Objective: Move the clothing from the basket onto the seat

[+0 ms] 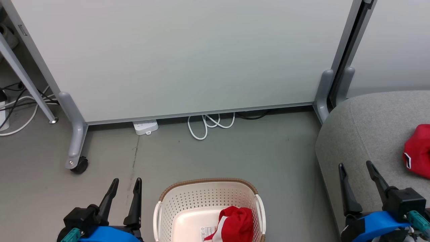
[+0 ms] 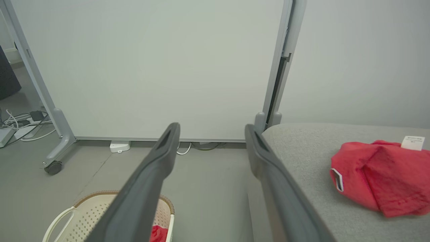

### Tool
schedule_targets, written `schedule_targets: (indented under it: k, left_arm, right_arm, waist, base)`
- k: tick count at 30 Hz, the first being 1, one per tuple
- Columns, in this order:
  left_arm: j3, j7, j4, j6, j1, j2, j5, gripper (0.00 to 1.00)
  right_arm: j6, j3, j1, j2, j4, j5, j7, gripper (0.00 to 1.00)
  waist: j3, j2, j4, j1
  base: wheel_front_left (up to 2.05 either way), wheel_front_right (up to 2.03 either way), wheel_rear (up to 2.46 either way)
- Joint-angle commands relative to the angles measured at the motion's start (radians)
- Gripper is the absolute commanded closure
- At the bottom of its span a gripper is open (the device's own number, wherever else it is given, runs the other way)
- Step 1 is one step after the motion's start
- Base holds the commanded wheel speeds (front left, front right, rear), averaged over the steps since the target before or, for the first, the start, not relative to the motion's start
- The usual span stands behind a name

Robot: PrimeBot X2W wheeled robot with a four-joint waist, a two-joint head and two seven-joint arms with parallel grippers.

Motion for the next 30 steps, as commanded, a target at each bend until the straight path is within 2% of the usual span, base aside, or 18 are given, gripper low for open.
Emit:
schedule_targets:
  k: [1, 8, 13, 23, 30]
  left_arm:
    - [0.000, -0.003, 0.002, -0.004, 0.011, -0.001, 0.006, 0.00]
    - [-0.001, -0.003, 0.003, -0.004, 0.010, -0.005, 0.005, 0.00]
    - [-0.009, -0.003, -0.001, -0.004, -0.021, -0.007, 0.007, 0.00]
    - [-0.061, -0.003, 0.002, -0.004, -0.174, -0.012, 0.009, 0.00]
    - [-0.118, -0.003, 0.097, -0.004, -0.311, 0.007, 0.023, 0.00]
  right_arm:
    - [-0.001, 0.004, 0.015, 0.003, -0.004, 0.007, 0.003, 0.00]
    - [-0.001, 0.013, 0.006, 0.003, -0.005, 0.011, 0.005, 0.00]
    - [-0.001, 0.021, -0.030, 0.003, -0.021, 0.013, 0.007, 0.00]
    - [-0.001, 0.040, -0.214, 0.003, -0.040, 0.032, -0.035, 0.00]
    - [-0.001, 0.093, -0.369, 0.003, -0.022, 0.036, -0.081, 0.00]
  waist:
    - [-0.001, 0.0000, 0.000, 0.0000]
    - [0.012, 0.0000, -0.008, 0.0000]
    - [0.078, 0.0000, -0.034, 0.0000]
    - [0.396, 0.0000, -0.111, 0.0000]
    - [0.598, 0.0000, -0.196, 0.0000]
  base:
    - [0.00, 0.00, 0.00]
    - [0.00, 0.00, 0.00]
    - [0.00, 0.00, 0.00]
    - [0.00, 0.00, 0.00]
    - [0.00, 0.00, 0.00]
